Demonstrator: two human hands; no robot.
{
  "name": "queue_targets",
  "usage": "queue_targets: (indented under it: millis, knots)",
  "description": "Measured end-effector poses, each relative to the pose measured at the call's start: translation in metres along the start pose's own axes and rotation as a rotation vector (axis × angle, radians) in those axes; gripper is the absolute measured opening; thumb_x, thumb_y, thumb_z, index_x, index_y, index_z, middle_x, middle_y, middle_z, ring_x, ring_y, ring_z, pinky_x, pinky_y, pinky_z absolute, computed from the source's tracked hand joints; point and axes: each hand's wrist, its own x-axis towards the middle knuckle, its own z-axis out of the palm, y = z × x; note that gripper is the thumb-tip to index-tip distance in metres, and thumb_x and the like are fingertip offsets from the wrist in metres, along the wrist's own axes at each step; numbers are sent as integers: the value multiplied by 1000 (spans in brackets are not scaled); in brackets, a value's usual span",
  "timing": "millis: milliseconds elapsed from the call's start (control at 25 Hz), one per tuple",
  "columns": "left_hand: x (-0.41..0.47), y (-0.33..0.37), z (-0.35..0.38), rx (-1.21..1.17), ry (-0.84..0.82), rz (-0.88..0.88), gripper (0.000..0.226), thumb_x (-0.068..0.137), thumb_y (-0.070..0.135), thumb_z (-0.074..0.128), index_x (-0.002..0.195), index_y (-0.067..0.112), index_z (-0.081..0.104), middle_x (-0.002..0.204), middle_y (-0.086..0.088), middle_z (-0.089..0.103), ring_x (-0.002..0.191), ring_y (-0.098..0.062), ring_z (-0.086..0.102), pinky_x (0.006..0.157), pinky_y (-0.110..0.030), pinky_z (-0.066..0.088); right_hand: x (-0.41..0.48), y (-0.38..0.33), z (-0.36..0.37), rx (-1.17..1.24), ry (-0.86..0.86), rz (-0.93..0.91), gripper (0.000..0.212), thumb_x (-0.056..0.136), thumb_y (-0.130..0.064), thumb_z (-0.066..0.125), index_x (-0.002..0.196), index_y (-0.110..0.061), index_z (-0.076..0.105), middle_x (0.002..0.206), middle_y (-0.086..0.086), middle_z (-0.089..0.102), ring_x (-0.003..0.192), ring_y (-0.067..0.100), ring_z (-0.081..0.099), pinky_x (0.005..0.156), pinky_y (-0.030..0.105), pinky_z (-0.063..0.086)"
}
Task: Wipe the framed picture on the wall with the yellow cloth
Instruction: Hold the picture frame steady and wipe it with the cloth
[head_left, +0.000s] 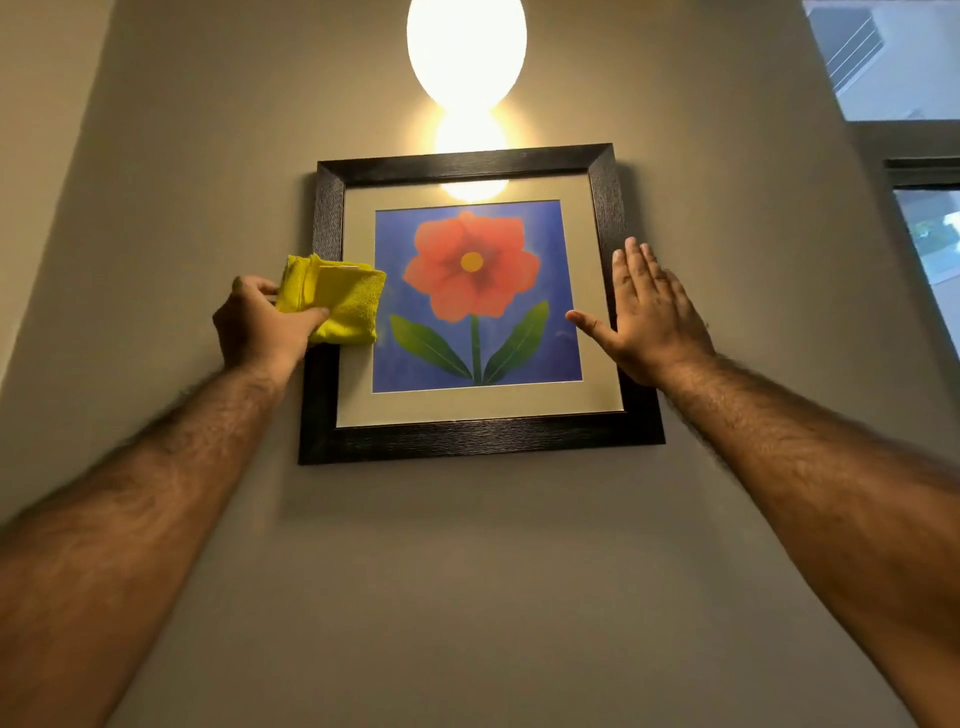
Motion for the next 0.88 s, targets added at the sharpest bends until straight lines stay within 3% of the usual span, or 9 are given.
queue_targets:
  millis: [120, 200, 320, 400, 480, 600, 720, 880]
  knots:
    - [-10, 1, 1, 129, 61, 209, 62, 76, 27, 83, 122, 8, 46, 129, -21, 56, 117, -40, 56, 87, -48, 51, -1, 1, 12, 24, -33, -11, 112, 83, -87, 13, 163, -11, -4, 173, 6, -13, 161, 19, -10, 131, 42, 2]
    - [-16, 4, 1, 332, 98, 425, 47, 80, 20, 77, 120, 12, 52, 139, -18, 48, 128, -40, 47, 94, -51, 49, -4, 0, 20, 42, -31, -16, 115, 81, -89, 12, 163, -10, -6, 173, 6, -15, 160, 19, -11, 131, 42, 1]
    - [-17, 9, 7, 433, -32, 675, 36, 89, 4, 57, 124, 6, 64, 148, -17, 49, 136, -37, 43, 111, -46, 41, -6, 0, 27, 42, 14, -25, 116, 81, -89, 13, 163, -9, -7, 172, 7, -16, 160, 20, -11, 131, 42, 1]
    - [-20, 10, 11, 502, -2, 745, 37, 96, 2, 45, 131, -1, 58, 146, -23, 50, 135, -40, 45, 113, -46, 39, -8, 0, 32, 30, 39, -42, 115, 83, -89, 14, 162, -8, -7, 172, 9, -15, 160, 22, -12, 131, 42, 1]
    - [-21, 4, 9, 640, 114, 811, 29, 101, 7, 39, 120, -1, 58, 129, -27, 57, 117, -44, 55, 97, -53, 45, -10, -3, 41, 17, 72, -55, 114, 84, -87, 15, 162, -8, -6, 173, 10, -13, 161, 23, -10, 131, 43, 2]
    - [-25, -5, 8, 659, 20, 930, 36, 102, 14, 28, 98, 2, 63, 100, -24, 64, 92, -41, 59, 76, -52, 51, -11, -5, 49, 25, 108, -61, 114, 84, -87, 15, 163, -6, -3, 173, 11, -9, 161, 24, -8, 131, 43, 2]
    - [-21, -12, 17, 565, -44, 913, 34, 104, 13, 35, 108, 1, 67, 112, -22, 66, 102, -40, 60, 84, -49, 54, -10, -1, 51, 33, 137, -65, 115, 83, -89, 13, 163, -6, 0, 173, 12, -7, 161, 24, -6, 131, 43, 3]
    - [-20, -27, 27, 450, -25, 943, 37, 100, 5, 41, 130, -4, 61, 135, -28, 60, 125, -44, 57, 111, -51, 44, -7, 0, 56, 37, 169, -80, 115, 84, -89, 14, 163, -6, 2, 173, 12, -4, 161, 25, -4, 130, 43, 4]
